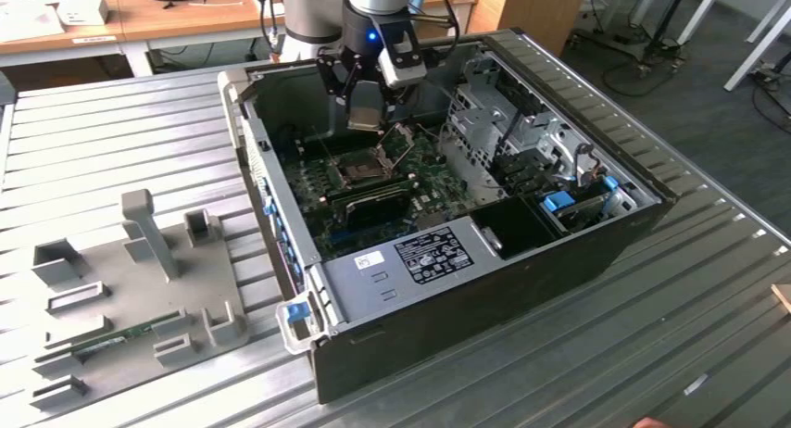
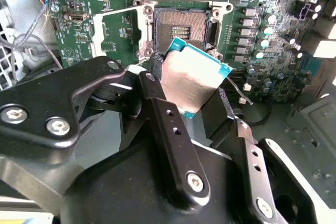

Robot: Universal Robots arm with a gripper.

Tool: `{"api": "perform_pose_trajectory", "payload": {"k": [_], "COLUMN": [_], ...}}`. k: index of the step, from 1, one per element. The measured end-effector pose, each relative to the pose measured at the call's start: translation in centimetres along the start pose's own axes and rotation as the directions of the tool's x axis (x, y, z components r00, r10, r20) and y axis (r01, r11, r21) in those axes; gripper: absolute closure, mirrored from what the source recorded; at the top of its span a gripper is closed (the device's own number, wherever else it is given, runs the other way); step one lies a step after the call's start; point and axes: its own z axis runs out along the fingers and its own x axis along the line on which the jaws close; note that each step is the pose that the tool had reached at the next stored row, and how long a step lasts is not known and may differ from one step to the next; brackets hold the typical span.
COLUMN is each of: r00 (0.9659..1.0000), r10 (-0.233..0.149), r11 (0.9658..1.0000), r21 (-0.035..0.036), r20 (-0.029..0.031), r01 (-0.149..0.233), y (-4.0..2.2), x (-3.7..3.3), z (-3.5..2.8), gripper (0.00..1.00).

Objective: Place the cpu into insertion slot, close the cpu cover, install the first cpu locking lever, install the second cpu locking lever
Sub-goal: 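Place the cpu into insertion slot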

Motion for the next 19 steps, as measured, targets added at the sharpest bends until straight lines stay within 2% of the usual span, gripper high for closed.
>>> {"api": "perform_pose_trajectory", "payload": {"k": [3,19], "r00": [0.9999,0.9999], "r10": [0.015,0.016], "r11": [0.9999,0.9999], "r21": [-0.0004,0.0001], "r20": [0.0013,0.0006], "r01": [-0.015,-0.016], "y": [0.00,-0.03], "x": [0.00,0.00], "z": [0.01,0.31], "gripper": [0.46,0.46]}}
